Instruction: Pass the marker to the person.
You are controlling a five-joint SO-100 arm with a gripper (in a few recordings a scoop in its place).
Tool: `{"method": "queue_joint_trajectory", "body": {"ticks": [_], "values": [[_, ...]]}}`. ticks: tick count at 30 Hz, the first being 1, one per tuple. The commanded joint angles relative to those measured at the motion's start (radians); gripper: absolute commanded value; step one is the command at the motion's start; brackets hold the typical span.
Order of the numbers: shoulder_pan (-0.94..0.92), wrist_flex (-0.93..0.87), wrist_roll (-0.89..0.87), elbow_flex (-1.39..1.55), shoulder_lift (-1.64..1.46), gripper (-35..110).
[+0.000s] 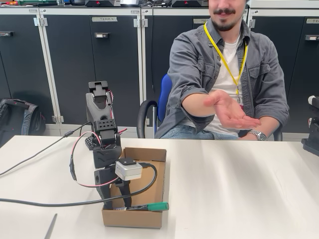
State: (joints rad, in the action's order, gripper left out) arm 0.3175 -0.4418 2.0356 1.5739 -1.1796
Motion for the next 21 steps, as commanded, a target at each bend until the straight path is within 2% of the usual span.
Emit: {"method": "queue_joint_trajectory", "body": {"ticks": [1,21], "values": [[-0.014,0.017,-0.008,-0.043,-0.014,-5],[0.183,-0.026,-0.387,-0.069,-0.216,-5]]}}
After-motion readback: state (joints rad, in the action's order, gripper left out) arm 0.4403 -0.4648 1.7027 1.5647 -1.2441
